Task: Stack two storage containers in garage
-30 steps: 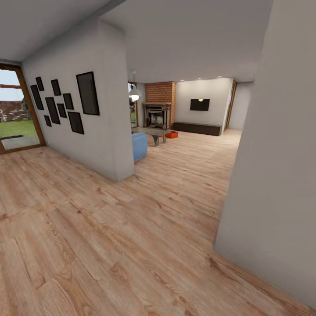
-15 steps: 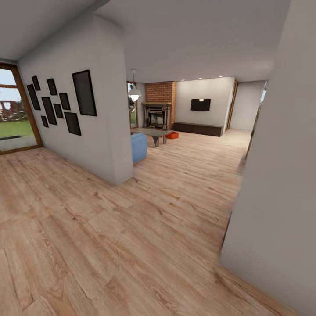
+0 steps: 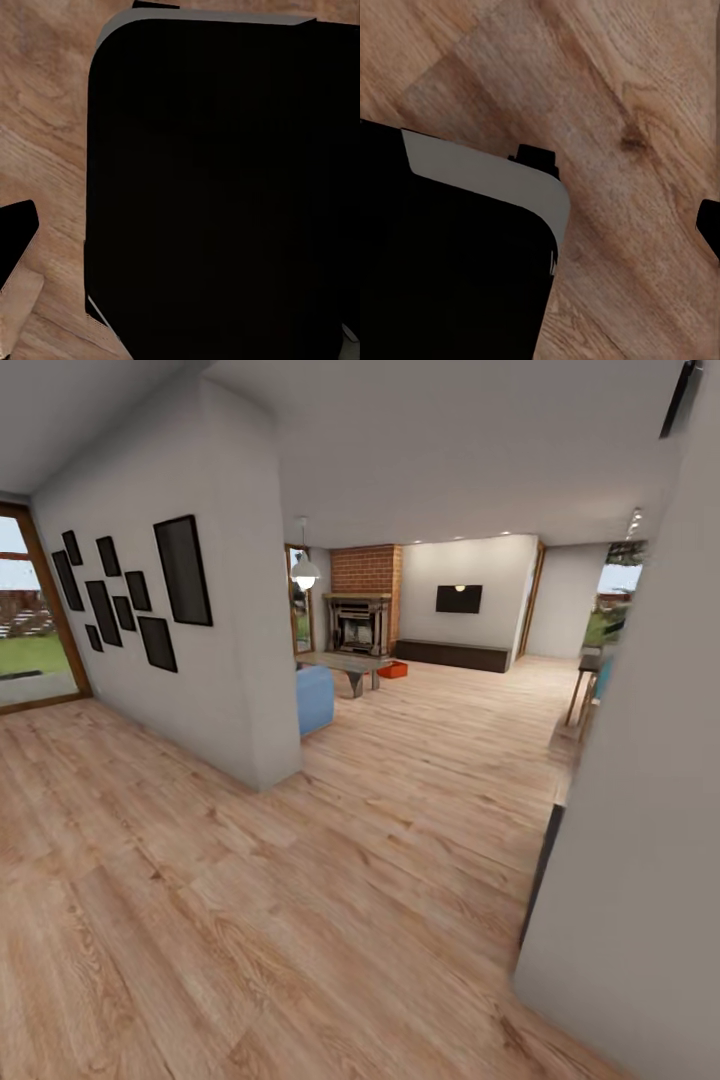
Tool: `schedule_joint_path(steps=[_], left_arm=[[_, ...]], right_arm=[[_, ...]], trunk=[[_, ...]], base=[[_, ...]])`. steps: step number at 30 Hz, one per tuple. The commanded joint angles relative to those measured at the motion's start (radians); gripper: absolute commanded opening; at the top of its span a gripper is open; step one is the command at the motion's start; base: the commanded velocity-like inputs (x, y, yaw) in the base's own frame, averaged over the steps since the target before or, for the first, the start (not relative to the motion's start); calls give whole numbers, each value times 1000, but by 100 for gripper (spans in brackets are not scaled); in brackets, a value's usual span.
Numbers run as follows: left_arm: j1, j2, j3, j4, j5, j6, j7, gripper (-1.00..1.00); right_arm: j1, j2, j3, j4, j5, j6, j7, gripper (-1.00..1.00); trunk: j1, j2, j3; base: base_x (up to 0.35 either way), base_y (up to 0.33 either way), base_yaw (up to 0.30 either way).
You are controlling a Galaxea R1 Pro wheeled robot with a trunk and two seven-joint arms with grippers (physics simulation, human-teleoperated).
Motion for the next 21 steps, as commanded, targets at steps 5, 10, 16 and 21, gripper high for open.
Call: schedule_joint_path(steps=[5,10,16,21], left_arm=[[0,0,0,0,11,0,1,100],[0,0,0,0,11,0,1,100],[0,0,0,0,11,0,1,100],[0,1,0,0,11,0,1,100]], right_arm=[[-1,4,7,3,-10,-2,6,100],[-1,-1,5,3,-12,-2,6,100],[-1,-3,3,3,-14,-1,6,100],[-1,-3,4,3,-17,0,6,100]], trunk=[[1,0,-1],[1,0,-1],[1,0,-1],[1,0,-1]], base=[[322,0,0],[322,0,0],[322,0,0],[322,0,0]])
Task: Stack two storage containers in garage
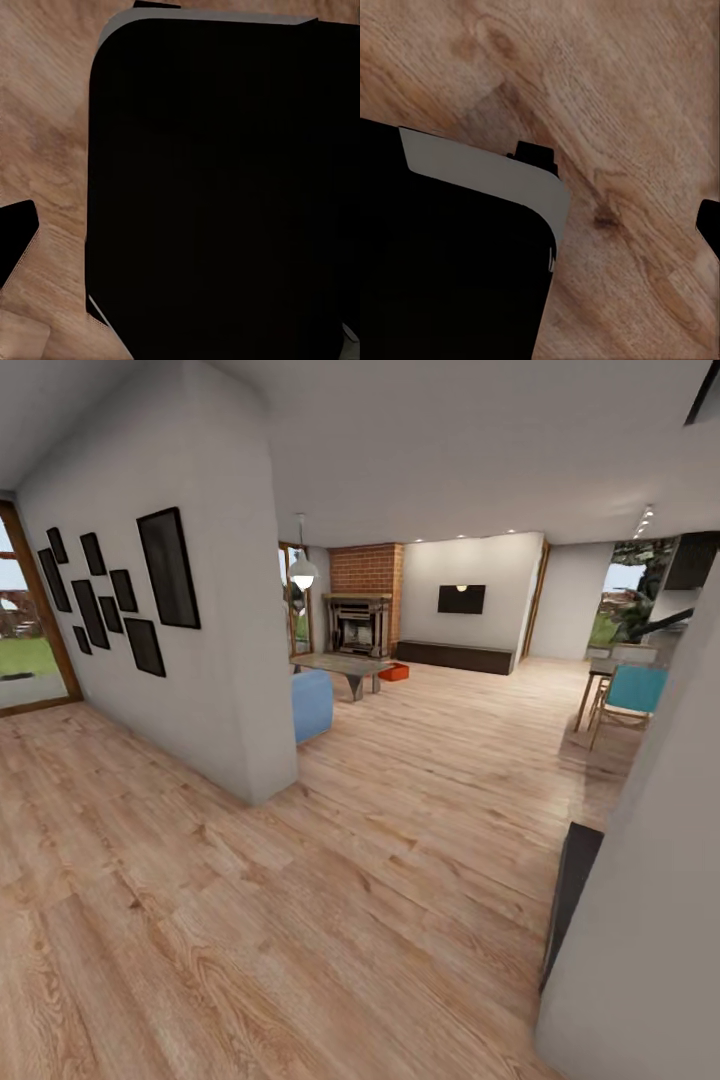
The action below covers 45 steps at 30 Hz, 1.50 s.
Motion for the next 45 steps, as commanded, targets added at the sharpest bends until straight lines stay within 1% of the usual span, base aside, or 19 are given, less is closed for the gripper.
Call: schedule_joint_path(steps=[1,20,22,23,26,28,34,38,45], left_arm=[[0,0,0,0,10,0,1,100],[0,-2,0,0,10,-1,1,100],[0,-2,0,0,10,-1,2,100],[0,-2,0,0,10,-1,2,100],[0,-1,0,0,10,-1,2,100],[0,-1,0,0,10,-1,2,100],[0,-1,0,0,10,-1,2,100],[0,0,0,0,10,-1,2,100],[0,0,0,0,10,-1,2,100]], right_arm=[[-1,0,7,3,-11,-6,5,100],[-1,1,13,3,2,1,7,100],[-1,2,13,3,37,1,7,100],[-1,2,11,3,64,-2,7,100],[-1,2,10,3,87,-5,7,100],[-1,2,9,3,94,-5,7,100],[-1,3,9,3,99,-8,12,100],[-1,7,7,4,89,-22,19,100],[-2,5,3,4,86,-30,15,100]], trunk=[[1,0,-1],[1,0,-1],[1,0,-1],[1,0,-1],[1,0,-1],[1,0,-1],[1,0,-1],[1,0,-1],[1,0,-1]], base=[[322,0,0],[325,0,0],[325,0,0],[326,0,0],[325,0,0],[325,0,0],[325,0,0],[326,0,0],[325,0,-94]])
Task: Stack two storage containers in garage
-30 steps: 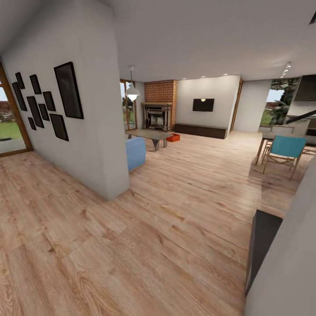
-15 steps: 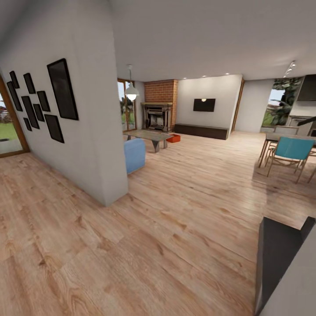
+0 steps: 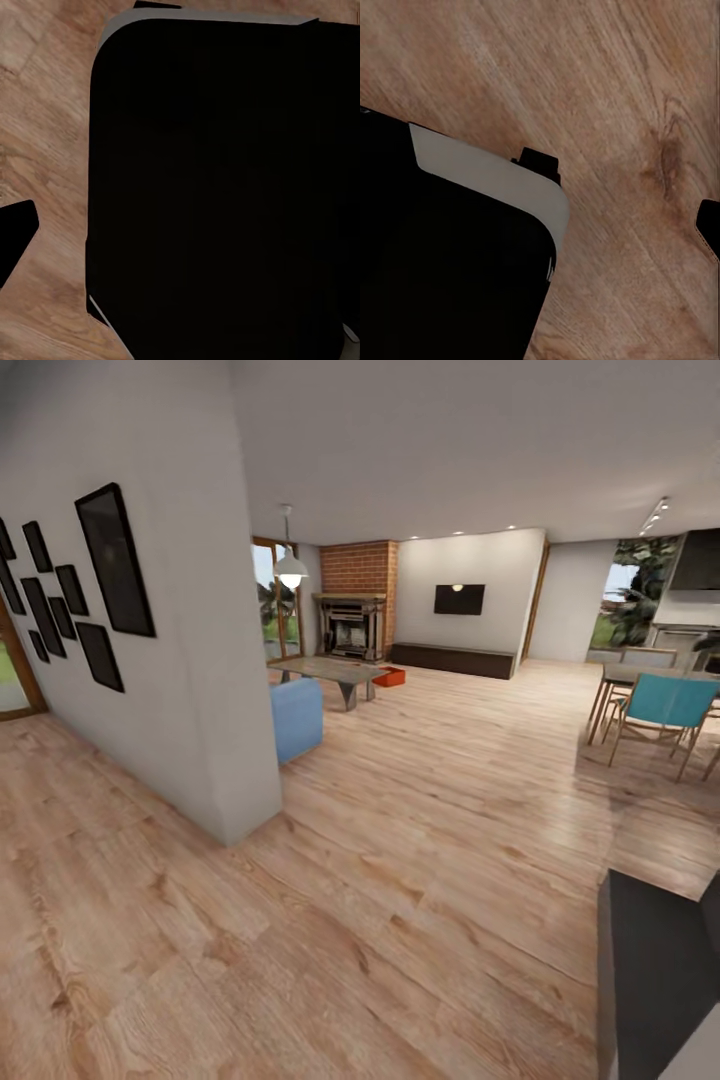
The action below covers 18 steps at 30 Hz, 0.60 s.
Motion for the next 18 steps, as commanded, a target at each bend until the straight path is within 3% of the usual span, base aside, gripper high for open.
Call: schedule_joint_path(steps=[1,18], left_arm=[[0,0,0,0,10,0,1,100],[-1,0,0,0,10,0,1,100]], right_arm=[[-1,1,7,3,-10,-6,4,100],[-1,-1,6,3,-9,-6,-2,100]], trunk=[[1,0,-1],[1,0,-1]], base=[[325,0,-216],[325,46,-265]])
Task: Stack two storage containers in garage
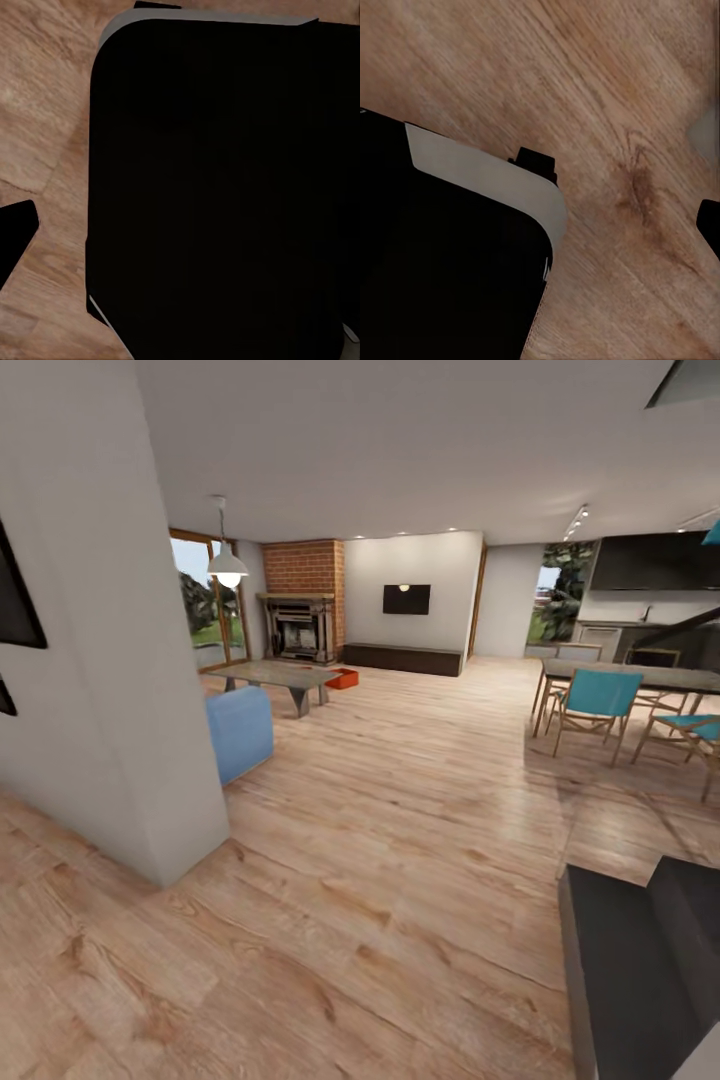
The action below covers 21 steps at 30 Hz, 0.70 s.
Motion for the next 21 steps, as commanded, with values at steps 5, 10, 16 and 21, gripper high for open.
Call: schedule_joint_path(steps=[5,10,16,21], left_arm=[[0,0,0,0,10,0,1,100],[0,0,0,0,10,0,1,100],[0,0,0,0,10,0,1,100],[0,0,0,0,10,0,1,100]], right_arm=[[-1,-1,7,3,-9,-6,5,100],[-1,-1,7,3,-7,-5,5,100],[-1,-1,7,3,-5,-5,5,100],[-1,-3,7,3,-4,-5,5,100]], trunk=[[1,0,-1],[1,0,-1],[1,0,-1],[1,0,-1]], base=[[325,108,-277],[325,113,-277],[325,115,-277],[325,116,-214]])
